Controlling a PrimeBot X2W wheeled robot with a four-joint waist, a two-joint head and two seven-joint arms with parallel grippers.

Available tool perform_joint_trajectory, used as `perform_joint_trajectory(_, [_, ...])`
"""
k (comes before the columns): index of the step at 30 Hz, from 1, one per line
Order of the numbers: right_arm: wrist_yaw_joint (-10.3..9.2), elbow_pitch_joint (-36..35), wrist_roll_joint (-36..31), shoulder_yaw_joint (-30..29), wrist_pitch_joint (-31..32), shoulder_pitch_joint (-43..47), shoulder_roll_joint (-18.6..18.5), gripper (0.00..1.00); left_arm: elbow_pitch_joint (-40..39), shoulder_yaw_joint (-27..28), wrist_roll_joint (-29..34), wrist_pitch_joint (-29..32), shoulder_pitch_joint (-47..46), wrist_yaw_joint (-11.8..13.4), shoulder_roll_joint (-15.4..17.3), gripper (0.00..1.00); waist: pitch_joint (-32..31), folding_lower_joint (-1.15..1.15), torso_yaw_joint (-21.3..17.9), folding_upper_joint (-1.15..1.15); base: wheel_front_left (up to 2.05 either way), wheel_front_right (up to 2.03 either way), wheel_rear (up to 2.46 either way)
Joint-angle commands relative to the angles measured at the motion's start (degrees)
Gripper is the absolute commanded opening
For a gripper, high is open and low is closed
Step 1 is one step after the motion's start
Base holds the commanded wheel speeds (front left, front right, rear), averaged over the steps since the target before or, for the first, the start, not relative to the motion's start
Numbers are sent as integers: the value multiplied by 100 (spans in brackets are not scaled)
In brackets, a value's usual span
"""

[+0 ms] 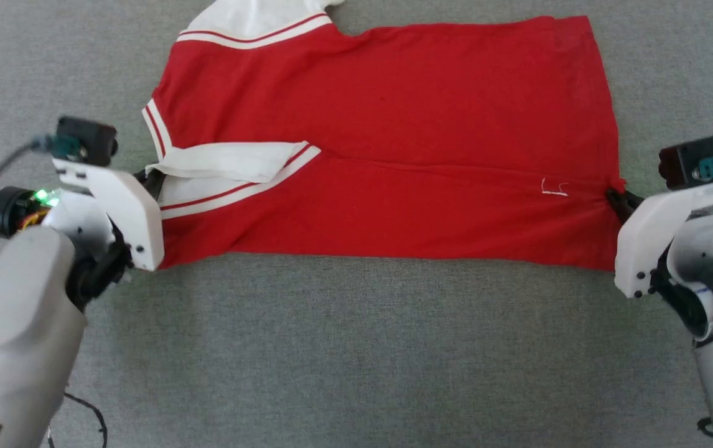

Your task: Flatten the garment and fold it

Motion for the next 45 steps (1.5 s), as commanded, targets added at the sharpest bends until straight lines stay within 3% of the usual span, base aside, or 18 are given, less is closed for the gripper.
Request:
perform_joint_trajectory(1, [-12,77,124,96,255,-86,-42,0,211,-75,-259,623,101,-42,-27,0,52,0,-19,0,0,0,0])
perform_joint_trajectory(3, [-12,76,256,102,518,-122,-54,0,211,-48,-515,1093,188,-27,-60,0,33,0,3,0,0,0,0])
perform_joint_trajectory(4, [-12,57,309,83,622,-124,-52,4,154,-7,-609,1195,226,18,-79,34,11,0,18,0,0,0,0])
perform_joint_trajectory(5, [-12,-3,346,74,653,-125,-55,39,64,49,-652,1165,257,83,-87,100,-14,0,34,0,0,0,0])
perform_joint_trajectory(6, [-12,-71,370,28,618,-116,-49,100,-46,105,-636,1018,288,163,-85,100,-49,0,53,0,0,0,0])
perform_joint_trajectory(11, [-12,-412,342,-263,69,173,105,100,-653,404,-268,-525,574,611,-143,100,-342,0,160,0,0,0,0])
perform_joint_trajectory(15, [-12,-719,153,-404,-804,597,299,100,-1085,655,-51,-1770,1101,1062,-311,100,-669,0,207,0,0,0,0])
perform_joint_trajectory(21, [-12,-1101,-164,-553,-2250,1331,772,100,-1712,848,-9,-2537,2097,1680,-585,100,-1028,0,222,0,0,0,0])
perform_joint_trajectory(25, [-12,-1284,-375,-617,-3056,1749,1066,100,-1986,929,-136,-2456,2597,1989,-680,100,-1161,0,176,0,0,0,0])
perform_joint_trajectory(31, [-12,-1357,-521,-622,-3764,2095,1251,100,-2099,936,-397,-1930,2816,2187,-732,100,-1227,0,48,0,0,0,0])
perform_joint_trajectory(45, [-12,-1226,-305,-328,-3958,2111,1275,100,-1779,876,-746,-62,2619,2697,-331,100,-1124,0,-507,0,0,0,0])
